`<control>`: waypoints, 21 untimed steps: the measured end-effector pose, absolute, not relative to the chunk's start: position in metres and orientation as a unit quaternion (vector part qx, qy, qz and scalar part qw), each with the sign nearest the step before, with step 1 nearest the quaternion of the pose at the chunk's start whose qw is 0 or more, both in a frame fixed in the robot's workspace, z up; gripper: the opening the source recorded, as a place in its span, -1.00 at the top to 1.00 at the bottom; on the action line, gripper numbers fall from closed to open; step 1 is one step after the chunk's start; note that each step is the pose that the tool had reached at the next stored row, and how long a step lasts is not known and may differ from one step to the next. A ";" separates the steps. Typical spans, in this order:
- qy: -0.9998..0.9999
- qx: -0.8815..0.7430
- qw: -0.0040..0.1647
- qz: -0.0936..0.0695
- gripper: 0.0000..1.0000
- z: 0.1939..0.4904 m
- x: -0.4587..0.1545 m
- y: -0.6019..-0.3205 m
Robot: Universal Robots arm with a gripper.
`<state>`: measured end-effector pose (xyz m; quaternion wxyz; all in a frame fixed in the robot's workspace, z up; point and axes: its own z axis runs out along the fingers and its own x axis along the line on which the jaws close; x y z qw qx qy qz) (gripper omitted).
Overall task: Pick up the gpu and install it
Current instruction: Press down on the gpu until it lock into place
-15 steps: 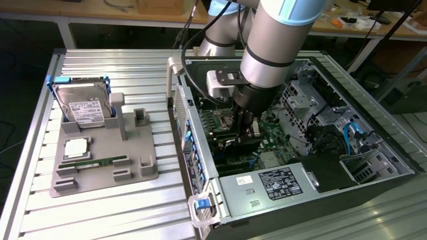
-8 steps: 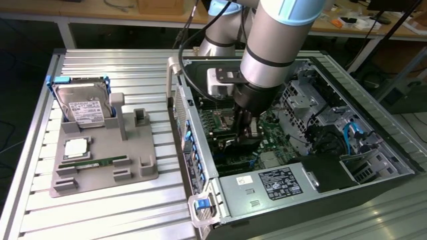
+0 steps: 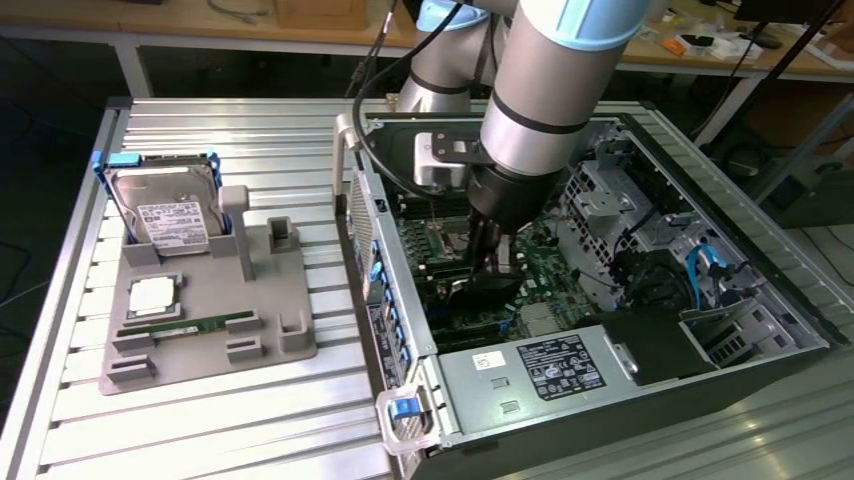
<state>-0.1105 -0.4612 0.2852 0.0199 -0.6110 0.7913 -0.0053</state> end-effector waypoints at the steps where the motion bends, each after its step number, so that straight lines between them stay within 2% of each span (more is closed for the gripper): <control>1: 0.795 -0.607 0.020 -0.005 0.07 0.285 -0.111 -0.461; 21: 0.806 -0.591 0.020 -0.006 0.07 0.285 -0.111 -0.461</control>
